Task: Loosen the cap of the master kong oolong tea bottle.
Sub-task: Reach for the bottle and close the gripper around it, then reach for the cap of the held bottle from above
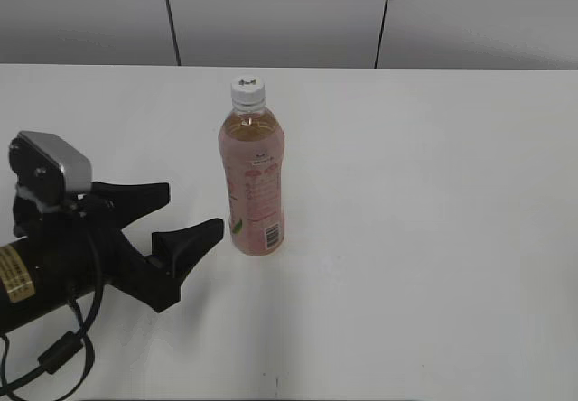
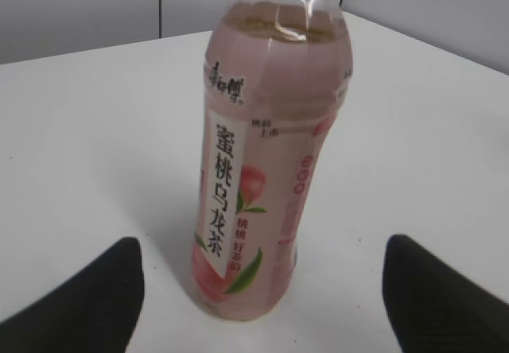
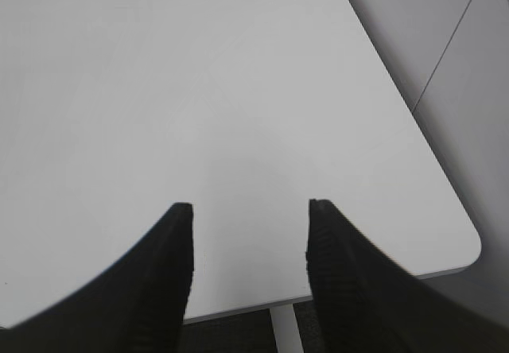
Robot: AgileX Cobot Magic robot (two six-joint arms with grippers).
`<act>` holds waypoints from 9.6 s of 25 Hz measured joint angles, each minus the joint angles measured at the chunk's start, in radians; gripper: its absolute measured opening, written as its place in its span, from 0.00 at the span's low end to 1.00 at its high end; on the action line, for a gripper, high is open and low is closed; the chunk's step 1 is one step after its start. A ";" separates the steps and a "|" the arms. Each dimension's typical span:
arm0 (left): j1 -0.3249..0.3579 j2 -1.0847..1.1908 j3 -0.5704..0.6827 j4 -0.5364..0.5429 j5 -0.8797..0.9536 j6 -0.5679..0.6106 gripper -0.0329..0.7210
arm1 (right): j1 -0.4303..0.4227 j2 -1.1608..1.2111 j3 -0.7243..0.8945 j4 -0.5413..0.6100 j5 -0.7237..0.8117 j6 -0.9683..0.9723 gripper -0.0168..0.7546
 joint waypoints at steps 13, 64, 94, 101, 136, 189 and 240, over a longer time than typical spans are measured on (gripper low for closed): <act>0.000 0.142 -0.185 0.063 -0.035 0.042 0.78 | 0.000 0.000 0.000 -0.001 0.000 0.000 0.48; 0.000 0.234 -0.392 0.184 0.079 0.043 0.59 | 0.000 0.000 0.000 -0.001 0.000 0.000 0.48; 0.000 0.105 -0.392 0.287 0.319 0.043 0.59 | -0.001 0.673 -0.181 0.639 -0.001 0.023 0.48; 0.000 0.104 -0.392 0.288 0.319 0.043 0.59 | -0.001 0.866 -0.323 0.816 0.022 0.005 0.48; 0.000 0.104 -0.392 0.289 0.320 0.043 0.58 | -0.001 0.919 -0.357 0.897 0.066 0.003 0.47; 0.000 0.104 -0.392 0.290 0.319 0.043 0.58 | 0.548 1.475 -0.831 0.680 -0.096 0.345 0.46; 0.001 0.011 -0.430 0.265 0.553 0.151 0.58 | 0.737 1.911 -1.336 0.342 0.121 0.780 0.45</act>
